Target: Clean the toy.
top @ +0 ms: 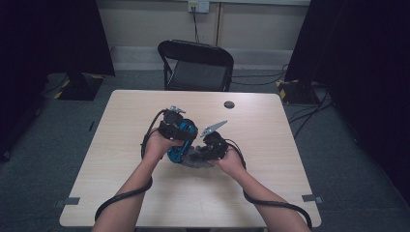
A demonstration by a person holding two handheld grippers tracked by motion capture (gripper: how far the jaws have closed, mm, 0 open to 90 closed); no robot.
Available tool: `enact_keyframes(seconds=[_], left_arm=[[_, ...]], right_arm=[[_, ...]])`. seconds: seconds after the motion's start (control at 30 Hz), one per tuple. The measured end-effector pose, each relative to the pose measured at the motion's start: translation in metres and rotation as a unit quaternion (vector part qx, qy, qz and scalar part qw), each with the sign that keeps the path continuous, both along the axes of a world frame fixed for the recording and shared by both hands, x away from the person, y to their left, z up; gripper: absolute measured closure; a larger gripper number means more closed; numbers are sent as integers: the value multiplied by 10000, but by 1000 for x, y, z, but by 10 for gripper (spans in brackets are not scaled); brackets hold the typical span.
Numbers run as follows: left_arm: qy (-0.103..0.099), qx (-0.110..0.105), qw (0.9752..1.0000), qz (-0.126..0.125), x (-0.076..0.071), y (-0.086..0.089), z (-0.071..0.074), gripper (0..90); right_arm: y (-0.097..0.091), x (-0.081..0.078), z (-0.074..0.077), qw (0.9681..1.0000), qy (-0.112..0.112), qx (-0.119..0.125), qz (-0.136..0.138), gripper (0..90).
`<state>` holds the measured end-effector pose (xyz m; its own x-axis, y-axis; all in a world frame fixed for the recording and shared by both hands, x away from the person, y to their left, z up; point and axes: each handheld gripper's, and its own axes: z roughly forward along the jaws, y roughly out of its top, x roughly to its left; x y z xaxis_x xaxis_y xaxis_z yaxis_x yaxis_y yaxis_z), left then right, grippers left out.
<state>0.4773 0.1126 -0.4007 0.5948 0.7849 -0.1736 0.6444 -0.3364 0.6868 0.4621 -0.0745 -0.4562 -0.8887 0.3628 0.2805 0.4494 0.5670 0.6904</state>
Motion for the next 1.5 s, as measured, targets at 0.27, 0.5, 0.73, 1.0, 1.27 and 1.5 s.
enact_keyframes(seconds=[0.27, 0.5, 0.73, 1.0, 1.27, 1.5], left_arm=[[-50, -32, 9999, 153, 3, 5, 2, 256], [-94, 34, 9994, 334, 5, 19, 5, 256], [-73, 147, 9991, 393, 2, 33, 6, 257], [112, 295, 9983, 500, -7, 58, -7, 257], [278, 486, 9965, 616, -12, 80, -19, 257], [419, 638, 9950, 647, -13, 89, -30, 256]], right_arm=[[1, -3, -6, 9997, -12, -183, 149, 753], [-18, -3, -1, 9994, -94, -332, 80, 753], [-55, 2, 4, 9984, -184, -417, -324, 751], [-101, 13, 11, 9932, -315, -467, -1018, 745], [-141, 19, 12, 9867, -288, -449, -1535, 742], [-161, 19, 6, 9827, -230, -563, -1752, 738]])
